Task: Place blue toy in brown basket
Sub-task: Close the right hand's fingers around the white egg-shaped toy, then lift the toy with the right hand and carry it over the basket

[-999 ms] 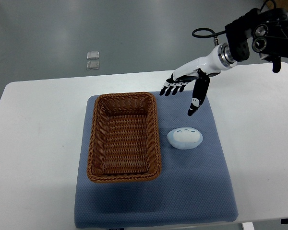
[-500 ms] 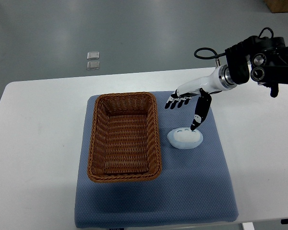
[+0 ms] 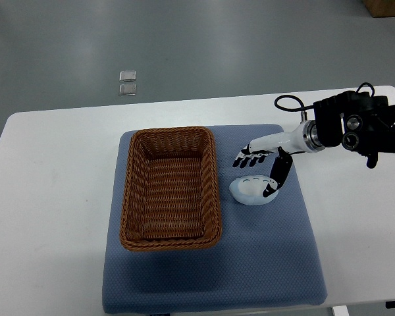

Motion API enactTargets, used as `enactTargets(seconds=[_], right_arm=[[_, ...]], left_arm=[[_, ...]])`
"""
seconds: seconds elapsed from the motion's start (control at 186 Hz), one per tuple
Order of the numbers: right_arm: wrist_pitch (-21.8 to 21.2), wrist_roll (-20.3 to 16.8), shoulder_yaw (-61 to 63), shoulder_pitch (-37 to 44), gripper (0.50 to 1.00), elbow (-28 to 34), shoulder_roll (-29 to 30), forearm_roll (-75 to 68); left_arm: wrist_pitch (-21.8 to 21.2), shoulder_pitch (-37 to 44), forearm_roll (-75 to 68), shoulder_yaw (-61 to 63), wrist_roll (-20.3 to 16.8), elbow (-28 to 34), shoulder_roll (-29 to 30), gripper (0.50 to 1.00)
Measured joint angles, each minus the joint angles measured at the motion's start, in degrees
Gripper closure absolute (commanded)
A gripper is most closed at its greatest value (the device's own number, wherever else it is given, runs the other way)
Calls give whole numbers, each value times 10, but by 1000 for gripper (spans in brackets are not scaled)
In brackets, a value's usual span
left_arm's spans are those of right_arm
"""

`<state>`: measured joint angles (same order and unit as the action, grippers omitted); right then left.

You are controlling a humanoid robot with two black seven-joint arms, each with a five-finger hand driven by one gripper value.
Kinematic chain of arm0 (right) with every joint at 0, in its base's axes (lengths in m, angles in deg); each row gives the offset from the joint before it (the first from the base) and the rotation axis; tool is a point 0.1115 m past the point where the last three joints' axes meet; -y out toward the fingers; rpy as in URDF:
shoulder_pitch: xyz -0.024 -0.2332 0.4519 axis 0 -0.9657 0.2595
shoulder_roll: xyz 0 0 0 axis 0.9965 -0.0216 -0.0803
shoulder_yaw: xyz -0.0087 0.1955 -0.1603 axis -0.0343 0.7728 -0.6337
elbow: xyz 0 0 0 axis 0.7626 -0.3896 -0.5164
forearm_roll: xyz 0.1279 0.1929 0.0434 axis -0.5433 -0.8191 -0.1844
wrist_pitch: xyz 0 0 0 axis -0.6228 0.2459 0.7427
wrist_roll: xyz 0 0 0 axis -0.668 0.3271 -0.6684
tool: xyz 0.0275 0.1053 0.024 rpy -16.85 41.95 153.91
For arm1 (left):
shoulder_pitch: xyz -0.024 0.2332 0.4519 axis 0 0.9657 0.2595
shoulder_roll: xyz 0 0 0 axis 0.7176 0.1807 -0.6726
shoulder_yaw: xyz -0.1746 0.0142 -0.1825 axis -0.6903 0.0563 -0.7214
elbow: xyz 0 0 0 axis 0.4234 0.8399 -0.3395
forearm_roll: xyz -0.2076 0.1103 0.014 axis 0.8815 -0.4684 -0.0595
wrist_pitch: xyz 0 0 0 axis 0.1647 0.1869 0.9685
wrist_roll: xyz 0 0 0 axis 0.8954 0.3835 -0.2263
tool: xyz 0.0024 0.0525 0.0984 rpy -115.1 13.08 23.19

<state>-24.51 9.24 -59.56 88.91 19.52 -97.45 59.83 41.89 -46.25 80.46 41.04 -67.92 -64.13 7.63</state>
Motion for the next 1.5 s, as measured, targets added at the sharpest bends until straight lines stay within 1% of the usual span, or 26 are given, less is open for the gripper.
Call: enactTargets(seconds=[0.462,0.639,0.693,0.725,0.731,0.736,0.741,0.747,0.752,0.757,0.763,0.768,0.774,0.779,0.784,0.79,0.795,0.8,0.806,0.822,0.827,0.849,0.999,1.101,1.321,1.499], right_arm=[[32,0,5,-48,644,-8,2,1],[50,0,5,-67,681,-15,15,1],[55,0,5,-72,720,-16,18,1],[57,0,5,-75,750,-17,20,1],[58,0,5,-75,764,-17,21,2],[58,0,5,-75,765,-17,21,2],[59,0,5,-76,785,-17,22,2],[59,0,5,-76,785,-17,22,2],[59,0,5,-76,813,-17,22,2],[60,0,5,-77,814,-17,23,2],[60,0,5,-77,846,-18,23,2],[60,0,5,-77,846,-18,24,2],[61,0,5,-77,887,-18,24,3],[61,0,5,-78,887,-18,24,3],[61,0,5,-78,924,-18,25,3],[61,0,5,-78,924,-19,25,4],[62,0,5,-78,948,-19,25,4],[62,0,5,-79,948,-19,26,5],[62,0,5,-80,965,-20,26,5],[63,0,5,-81,977,-20,27,7],[63,0,5,-81,989,-21,27,7],[64,0,5,-83,1000,-21,28,10],[79,1,4,-88,1000,-29,36,31],[79,1,4,-80,1000,-31,30,36],[59,0,6,12,1000,-27,4,27],[41,0,21,68,1000,-25,20,-3]], left_arm=[[-2,0,0,1,0,2,0,500],[-2,0,0,0,-1,2,0,500],[-2,0,0,0,-1,3,0,500],[-2,0,0,0,-1,4,0,500],[-2,0,0,0,-1,4,0,500],[-2,0,0,0,-1,4,0,500],[-2,0,0,0,-1,4,0,500],[-2,0,0,0,-1,4,0,500],[-2,0,0,0,-1,4,0,500],[-2,0,0,0,-1,4,0,500],[-2,0,0,0,-1,4,0,500],[-2,0,0,0,-1,4,0,500],[-2,0,0,0,-1,4,0,500],[-2,0,0,0,-1,4,0,500],[-2,0,0,0,-1,4,0,500],[-2,0,0,0,-1,4,0,500],[-2,0,0,0,-1,4,0,500],[-2,0,0,0,-1,4,0,500],[-2,0,0,0,-1,4,0,500],[-2,0,0,0,-1,5,0,500],[-2,0,0,0,-1,5,0,500],[-2,0,0,0,-1,5,0,500],[-2,0,0,0,-1,5,0,500],[-3,1,0,0,-1,6,0,500],[-3,1,0,0,-1,6,0,500],[-3,1,0,0,-1,4,0,500]])
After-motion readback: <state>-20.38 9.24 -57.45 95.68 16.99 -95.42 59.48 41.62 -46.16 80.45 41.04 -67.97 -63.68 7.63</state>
